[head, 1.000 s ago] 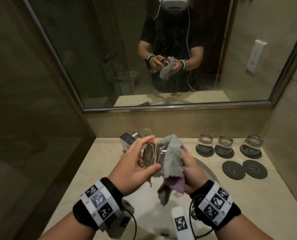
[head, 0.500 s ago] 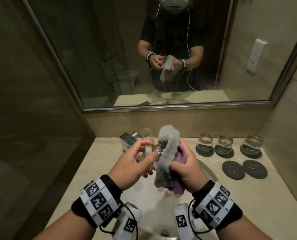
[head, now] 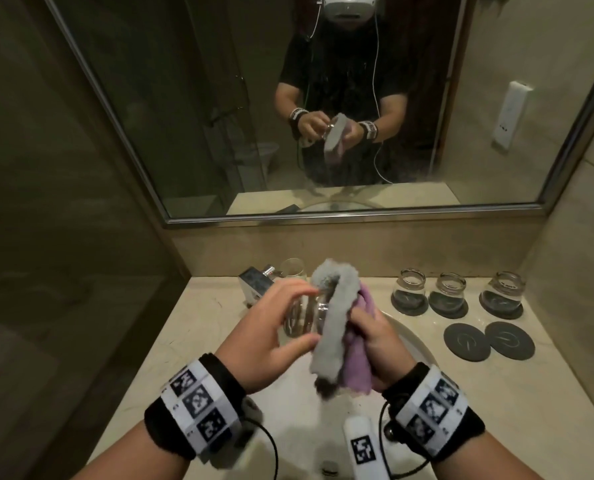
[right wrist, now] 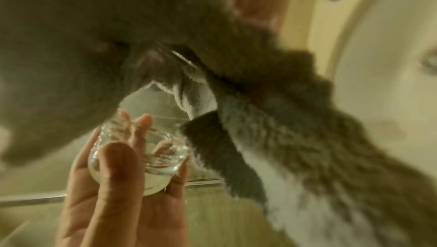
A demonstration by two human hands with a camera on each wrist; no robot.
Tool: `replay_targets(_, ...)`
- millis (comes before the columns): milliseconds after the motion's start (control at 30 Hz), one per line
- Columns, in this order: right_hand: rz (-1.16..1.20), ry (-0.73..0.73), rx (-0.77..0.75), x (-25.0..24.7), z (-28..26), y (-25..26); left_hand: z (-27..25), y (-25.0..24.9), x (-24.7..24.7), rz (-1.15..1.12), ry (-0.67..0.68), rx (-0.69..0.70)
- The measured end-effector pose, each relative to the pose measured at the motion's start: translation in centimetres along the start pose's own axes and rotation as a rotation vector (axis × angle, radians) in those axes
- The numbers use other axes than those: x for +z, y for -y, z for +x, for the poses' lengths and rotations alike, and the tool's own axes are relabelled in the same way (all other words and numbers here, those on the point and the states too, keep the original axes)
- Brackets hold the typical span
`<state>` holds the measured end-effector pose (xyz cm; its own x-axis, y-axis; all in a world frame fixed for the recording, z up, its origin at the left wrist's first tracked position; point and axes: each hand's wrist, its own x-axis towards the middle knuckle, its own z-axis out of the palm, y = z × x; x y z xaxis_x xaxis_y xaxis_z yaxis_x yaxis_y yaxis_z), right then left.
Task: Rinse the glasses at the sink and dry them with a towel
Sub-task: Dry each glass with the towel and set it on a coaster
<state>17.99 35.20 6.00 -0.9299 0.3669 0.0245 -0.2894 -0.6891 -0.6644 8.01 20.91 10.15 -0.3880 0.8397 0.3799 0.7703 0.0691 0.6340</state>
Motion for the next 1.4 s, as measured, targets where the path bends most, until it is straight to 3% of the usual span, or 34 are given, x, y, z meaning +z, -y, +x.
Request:
replay_targets(33,0.146,-0.009,0.080,-0.3,0.0,-0.3,-0.2,0.4,0.1,0.077,0.023,0.096)
replay_targets(67,0.206,-0.028,0.121,-0.6,0.0,-0.5,-0.2,0.3,0.0,0.069,0.043,0.107)
replay_targets(100,0.187,-0.037,0.133,-0.8,-0.1,-0.6,-0.2,-0.1,-0.1,-0.010,0.035,0.031)
replay_targets(200,-0.128,-0.012,-0.108,-0.6,-0.4,-0.3,-0.2,-0.4,0.3,-0.353,-0.044,-0.260)
replay_targets(267,-0.288,0.004,-0.218,-0.4,-0.4,-0.4,-0.1,0.0,0.3,-0.404,-0.059,-0.291)
replay_targets(333,-0.216,-0.002,-0.179,-0.3,-0.1,-0.5,-0.1,-0.4,-0.1,-0.254,-0.024,-0.159)
replay_targets(433,0.082,0.025,0.085,-0.5,-0.2,-0.3,-0.4,-0.2,-0.2,-0.014,0.063,0.066)
replay_targets(533,-0.094,0.067,0.100,-0.5,-0.8,0.0,-0.2,-0.9,-0.2,-0.306,0.052,-0.187)
replay_targets(600,-0.288,-0.013,-0.100,-0.1,-0.8,0.3,0.1,-0.9,-0.2,-0.403,0.030,-0.339)
replay_targets(633,-0.339,-0.022,-0.163,-0.3,-0.7,0.0,0.1,-0.7,-0.1,-0.373,0.013,-0.342)
replay_targets(700,-0.295,-0.040,-0.163,-0.3,-0.3,-0.6,0.1,-0.8,-0.3,-0.176,0.025,-0.221)
replay_targets(800,0.134,-0.029,0.067,-0.4,0.3,-0.7,0.1,0.1,-0.2,0.074,0.062,0.106)
replay_targets(833,0.235,-0.034,0.118,-0.4,0.3,-0.7,0.0,0.2,-0.2,0.046,0.068,0.093)
replay_targets(967,0.188,-0.041,0.213,-0.2,-0.2,-1.0,0.0,-0.7,0.3,-0.458,-0.020,-0.347)
replay_targets(1033,0.183,-0.047,0.176,0.0,-0.4,-0.9,0.0,-0.6,0.6,-0.452,-0.053,-0.368)
replay_targets(1167,0.260,0.057,0.226,0.8,-0.4,-0.9,-0.3,-0.7,1.1,-0.141,-0.040,-0.266)
replay_targets(1333,0.299,0.050,0.250,0.7,-1.1,-2.2,-0.2,-1.0,2.4,-0.550,-0.179,-0.293)
replay_targets(1400,0.171,-0.026,0.182,0.4,-1.3,-2.3,0.1,-1.1,1.9,-0.646,-0.260,-0.308)
